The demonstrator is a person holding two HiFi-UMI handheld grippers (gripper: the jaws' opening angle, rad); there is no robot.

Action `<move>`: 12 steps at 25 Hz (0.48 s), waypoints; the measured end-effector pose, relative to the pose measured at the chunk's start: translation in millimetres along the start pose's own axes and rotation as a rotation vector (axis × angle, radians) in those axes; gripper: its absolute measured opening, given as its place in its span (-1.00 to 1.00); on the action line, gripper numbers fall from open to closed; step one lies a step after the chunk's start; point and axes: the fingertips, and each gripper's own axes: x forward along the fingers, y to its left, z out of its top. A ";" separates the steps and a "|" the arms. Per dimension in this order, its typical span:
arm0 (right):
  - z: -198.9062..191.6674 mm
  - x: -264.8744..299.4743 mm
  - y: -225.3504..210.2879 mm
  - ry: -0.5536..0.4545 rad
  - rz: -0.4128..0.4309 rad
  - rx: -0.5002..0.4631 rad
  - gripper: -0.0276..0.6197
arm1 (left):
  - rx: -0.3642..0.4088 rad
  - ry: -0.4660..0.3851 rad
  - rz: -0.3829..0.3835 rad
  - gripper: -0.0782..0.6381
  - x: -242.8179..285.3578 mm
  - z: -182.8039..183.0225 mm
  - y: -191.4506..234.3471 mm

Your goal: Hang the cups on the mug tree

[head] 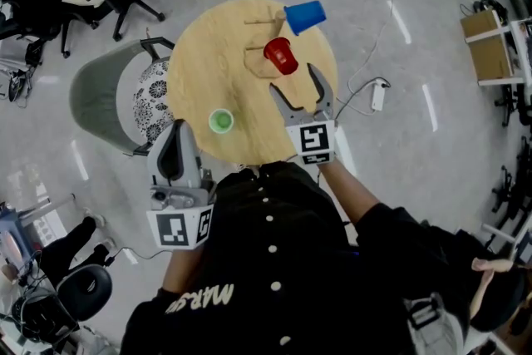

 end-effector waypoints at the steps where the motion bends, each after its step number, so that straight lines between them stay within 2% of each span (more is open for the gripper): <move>1: -0.4 -8.8 6.2 -0.006 0.010 0.007 0.23 | -0.001 0.000 0.002 -0.79 0.8 -1.1 2.5; 6: -29.9 -28.6 46.6 0.049 0.112 0.020 0.26 | -0.005 0.000 0.013 -0.79 4.4 -1.7 7.4; 9: -42.1 -30.7 74.1 0.048 0.173 0.005 0.26 | -0.009 0.010 0.022 -0.79 1.2 -6.3 9.2; 12: -56.8 -22.7 112.6 0.054 0.285 0.015 0.30 | 0.000 0.034 0.038 -0.79 -5.8 -18.3 13.6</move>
